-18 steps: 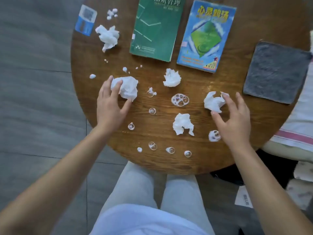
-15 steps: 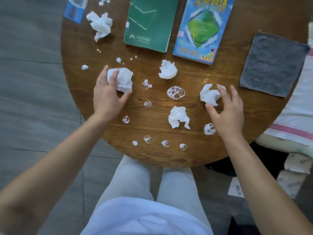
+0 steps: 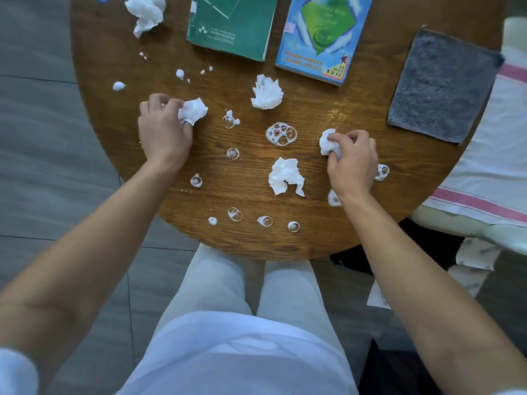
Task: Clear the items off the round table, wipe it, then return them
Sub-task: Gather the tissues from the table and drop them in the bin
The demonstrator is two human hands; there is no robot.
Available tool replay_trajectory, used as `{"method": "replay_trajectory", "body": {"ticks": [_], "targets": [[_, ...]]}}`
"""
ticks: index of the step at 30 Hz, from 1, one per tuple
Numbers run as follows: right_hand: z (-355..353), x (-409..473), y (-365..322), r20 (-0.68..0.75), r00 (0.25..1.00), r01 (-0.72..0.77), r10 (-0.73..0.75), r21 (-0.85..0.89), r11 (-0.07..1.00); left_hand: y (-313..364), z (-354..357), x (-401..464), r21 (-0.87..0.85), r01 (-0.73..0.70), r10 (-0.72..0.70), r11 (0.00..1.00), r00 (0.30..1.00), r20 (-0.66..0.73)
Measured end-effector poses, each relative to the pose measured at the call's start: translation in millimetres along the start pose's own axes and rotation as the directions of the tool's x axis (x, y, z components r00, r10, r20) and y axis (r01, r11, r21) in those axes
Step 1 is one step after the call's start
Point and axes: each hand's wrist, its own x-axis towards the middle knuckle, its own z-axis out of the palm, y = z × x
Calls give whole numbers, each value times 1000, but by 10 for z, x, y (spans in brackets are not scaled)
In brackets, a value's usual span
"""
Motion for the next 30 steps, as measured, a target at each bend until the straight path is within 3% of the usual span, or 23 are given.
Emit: {"method": "replay_trajectory", "body": {"ticks": [6,9,12,16,19,22,25,26,30], "targets": [[-137,-48,-61,4,999,-48,48,199,979,-3,-140,-150,-189,42,-38,981,999,26],[-335,-127,-138,-62,998,36,-15,350,936,150,-339,-386,-379,-17,50,925,996,79],[-543,-270,-269,-102,992,107,-67,452,885,382,-495,-715,-582,43,135,812,957,259],[-677,-603,-546,-91,985,172,-146,518,838,668,-523,-1084,-708,218,181,671,879,442],[-645,-849,-739,-127,974,227,-188,547,806,832,-518,-1263,-796,421,158,435,835,528],[-556,-1006,-849,-123,980,201,-159,542,816,909,-490,-1321,-766,610,178,202,746,642],[-463,-1097,-926,-139,971,238,-194,518,821,961,-487,-1361,-715,697,160,-55,713,682],[-436,-1120,-964,-143,966,258,-216,499,827,974,-485,-1370,-709,700,122,-93,714,689],[-337,-1209,-1106,-127,936,350,-328,426,834,993,-479,-1354,-743,669,-45,-20,742,669]]}}
